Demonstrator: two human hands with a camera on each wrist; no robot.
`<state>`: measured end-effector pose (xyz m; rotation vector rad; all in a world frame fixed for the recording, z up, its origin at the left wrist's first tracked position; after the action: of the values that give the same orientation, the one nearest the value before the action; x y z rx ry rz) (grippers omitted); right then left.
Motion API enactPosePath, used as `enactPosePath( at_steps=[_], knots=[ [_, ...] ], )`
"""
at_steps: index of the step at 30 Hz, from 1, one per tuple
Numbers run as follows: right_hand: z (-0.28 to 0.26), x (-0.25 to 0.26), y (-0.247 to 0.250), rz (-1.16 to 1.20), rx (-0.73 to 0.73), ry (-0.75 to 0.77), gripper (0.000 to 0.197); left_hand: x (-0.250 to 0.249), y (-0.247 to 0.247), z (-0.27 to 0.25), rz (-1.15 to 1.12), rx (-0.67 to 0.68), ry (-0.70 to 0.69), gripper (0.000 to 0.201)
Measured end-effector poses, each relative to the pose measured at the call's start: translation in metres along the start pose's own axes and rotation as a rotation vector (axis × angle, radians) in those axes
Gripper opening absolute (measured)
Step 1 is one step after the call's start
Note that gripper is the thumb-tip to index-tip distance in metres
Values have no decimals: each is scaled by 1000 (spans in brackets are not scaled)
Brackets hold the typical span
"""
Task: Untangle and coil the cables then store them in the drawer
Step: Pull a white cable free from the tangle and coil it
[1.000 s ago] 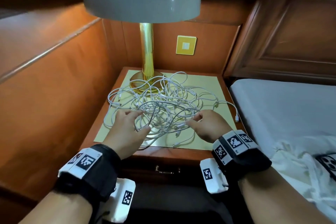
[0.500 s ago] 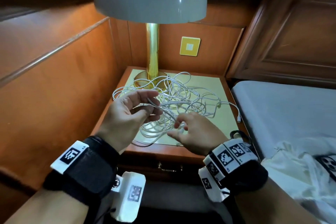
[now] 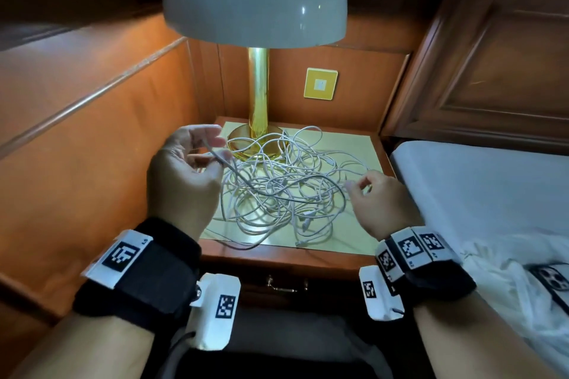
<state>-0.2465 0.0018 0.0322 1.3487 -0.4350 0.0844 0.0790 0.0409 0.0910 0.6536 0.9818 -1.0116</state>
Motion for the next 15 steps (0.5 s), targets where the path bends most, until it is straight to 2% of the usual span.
enactPosePath(
  at_steps=[2, 4, 5, 6, 8, 10, 13, 15],
  knots=[
    [5, -6, 7, 87, -57, 8, 28, 6, 8, 3, 46, -30, 32, 18],
    [5, -2, 11, 182, -77, 81, 17, 10, 9, 4, 88, -23, 57, 21],
    [3, 5, 7, 210, -16, 122, 8, 10, 7, 3, 105, -9, 57, 22],
    [-2, 14, -5, 219, 103, 172, 8, 7, 4, 2, 117, 10, 50, 22],
    [-19, 34, -36, 181, 387, 280, 36, 4, -4, -1, 136, 47, 29, 26],
    [-36, 48, -55, 123, 516, 355, 56, 3, -10, -4, 138, 79, 23, 32],
    [-42, 60, -57, 115, 454, 386, 61, 6, -14, -6, 142, 118, 42, 43],
    [-43, 67, -58, 149, 422, 401, 63, 8, -16, -6, 149, 136, 61, 43]
  ],
)
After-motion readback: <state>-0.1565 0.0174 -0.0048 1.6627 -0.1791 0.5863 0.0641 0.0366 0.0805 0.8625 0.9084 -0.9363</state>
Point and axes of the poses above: each hand's wrist, its own z-axis towards the middle knuckle, its own y-axis out of the back of the hand, x = y × z, the point moved 10 cm from there along z, towards the middle knuckle, and after that the axes turned 7 degrees about -z, right-handed, at the moved point
